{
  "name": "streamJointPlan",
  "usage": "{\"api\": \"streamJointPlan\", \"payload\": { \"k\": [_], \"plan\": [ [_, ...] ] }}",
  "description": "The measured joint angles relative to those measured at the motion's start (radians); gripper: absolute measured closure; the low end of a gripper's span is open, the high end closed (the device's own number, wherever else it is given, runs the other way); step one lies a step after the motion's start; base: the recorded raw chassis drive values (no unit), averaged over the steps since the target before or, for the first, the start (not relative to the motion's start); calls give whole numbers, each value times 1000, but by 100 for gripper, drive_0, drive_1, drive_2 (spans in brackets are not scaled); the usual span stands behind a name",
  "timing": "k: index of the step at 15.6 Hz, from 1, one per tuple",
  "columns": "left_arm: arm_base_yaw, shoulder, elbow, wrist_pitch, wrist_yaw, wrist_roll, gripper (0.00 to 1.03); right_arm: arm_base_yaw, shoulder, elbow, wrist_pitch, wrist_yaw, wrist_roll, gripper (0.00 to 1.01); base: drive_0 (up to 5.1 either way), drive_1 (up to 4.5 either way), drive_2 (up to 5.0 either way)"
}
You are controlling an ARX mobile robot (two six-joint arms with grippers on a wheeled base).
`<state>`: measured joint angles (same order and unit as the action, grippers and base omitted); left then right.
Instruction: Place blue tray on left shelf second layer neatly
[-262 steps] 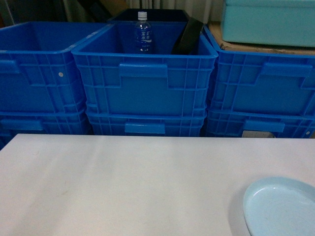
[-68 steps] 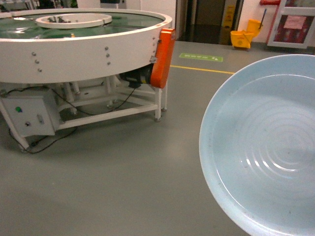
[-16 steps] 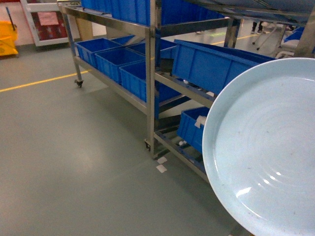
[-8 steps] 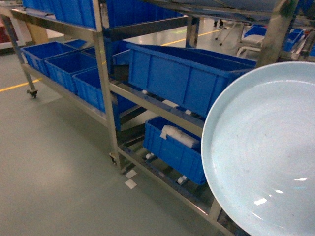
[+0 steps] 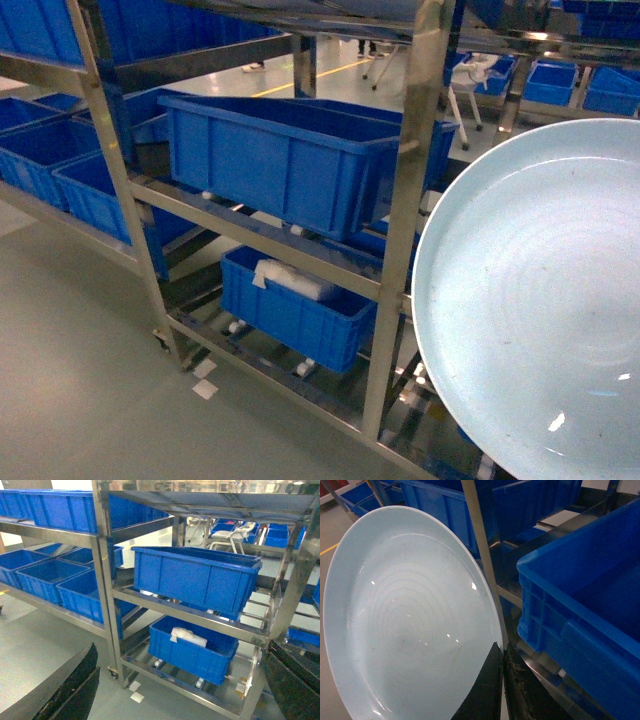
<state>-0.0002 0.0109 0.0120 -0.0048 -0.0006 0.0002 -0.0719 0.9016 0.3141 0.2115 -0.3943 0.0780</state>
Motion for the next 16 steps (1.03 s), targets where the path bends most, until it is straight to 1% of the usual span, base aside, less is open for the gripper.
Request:
{"api": "streamJointPlan", "payload": {
  "k": [16],
  "plan": [
    [0,0,0,0,0,0,5,0,0,0,0,0,0,99,-155,-155,-155]
  ]
}}
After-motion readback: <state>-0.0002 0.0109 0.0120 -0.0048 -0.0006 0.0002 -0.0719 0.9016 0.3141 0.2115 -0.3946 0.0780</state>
